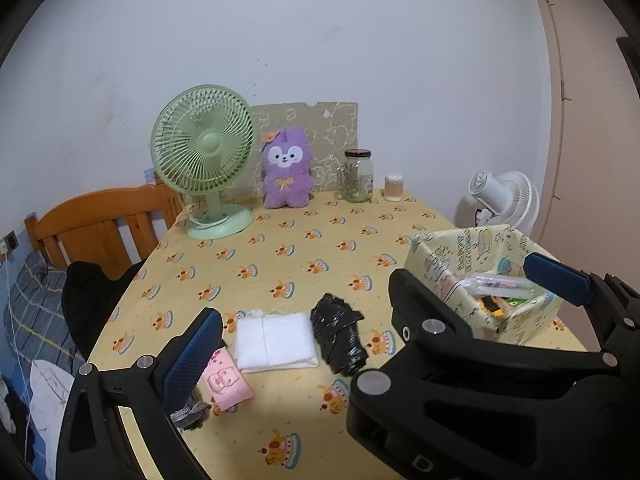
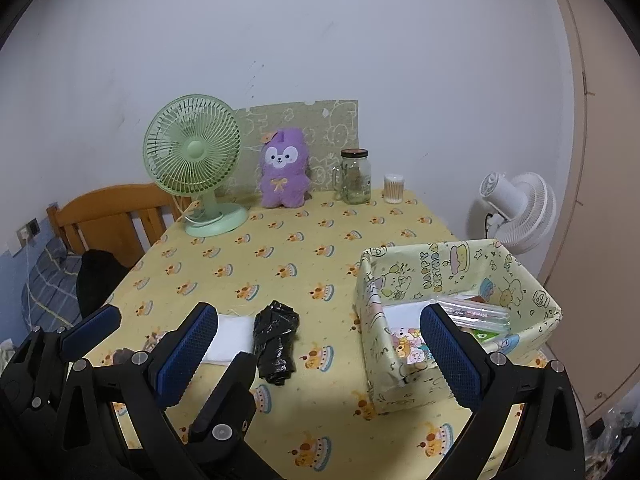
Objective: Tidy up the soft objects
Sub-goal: 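Reach the right tool to the black plastic bag while the left tool reaches the grey knit item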
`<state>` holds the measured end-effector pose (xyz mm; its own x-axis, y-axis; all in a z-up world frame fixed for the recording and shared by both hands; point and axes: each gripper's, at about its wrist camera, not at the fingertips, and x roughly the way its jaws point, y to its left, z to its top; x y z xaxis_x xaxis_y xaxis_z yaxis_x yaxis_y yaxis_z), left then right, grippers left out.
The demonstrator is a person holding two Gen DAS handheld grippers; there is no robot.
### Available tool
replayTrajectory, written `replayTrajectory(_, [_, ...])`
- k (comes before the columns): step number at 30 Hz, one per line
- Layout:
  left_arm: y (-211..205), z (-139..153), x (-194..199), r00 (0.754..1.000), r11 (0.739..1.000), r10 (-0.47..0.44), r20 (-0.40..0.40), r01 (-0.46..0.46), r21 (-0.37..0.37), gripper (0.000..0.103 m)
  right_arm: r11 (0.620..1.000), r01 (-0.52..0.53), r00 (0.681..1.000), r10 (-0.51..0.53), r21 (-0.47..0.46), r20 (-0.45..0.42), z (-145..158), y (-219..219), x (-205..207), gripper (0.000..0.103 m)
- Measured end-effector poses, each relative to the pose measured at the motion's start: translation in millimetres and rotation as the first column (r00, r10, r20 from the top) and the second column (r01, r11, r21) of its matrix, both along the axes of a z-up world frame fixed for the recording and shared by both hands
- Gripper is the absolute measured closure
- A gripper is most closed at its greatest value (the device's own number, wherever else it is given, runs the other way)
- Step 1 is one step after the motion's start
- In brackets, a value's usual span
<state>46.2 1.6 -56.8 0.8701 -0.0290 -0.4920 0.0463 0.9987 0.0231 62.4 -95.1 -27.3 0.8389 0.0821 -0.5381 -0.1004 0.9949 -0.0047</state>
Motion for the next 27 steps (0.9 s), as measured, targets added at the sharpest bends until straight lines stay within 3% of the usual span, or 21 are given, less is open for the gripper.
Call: replayTrajectory(27, [70.7, -58.0, 7.4, 0.979, 0.985, 0.169, -0.118, -0.170, -0.003, 0.009, 0.991, -0.136, 0.978, 0.135, 0.000, -0.160, -63.4, 69.5, 24.9, 0.007])
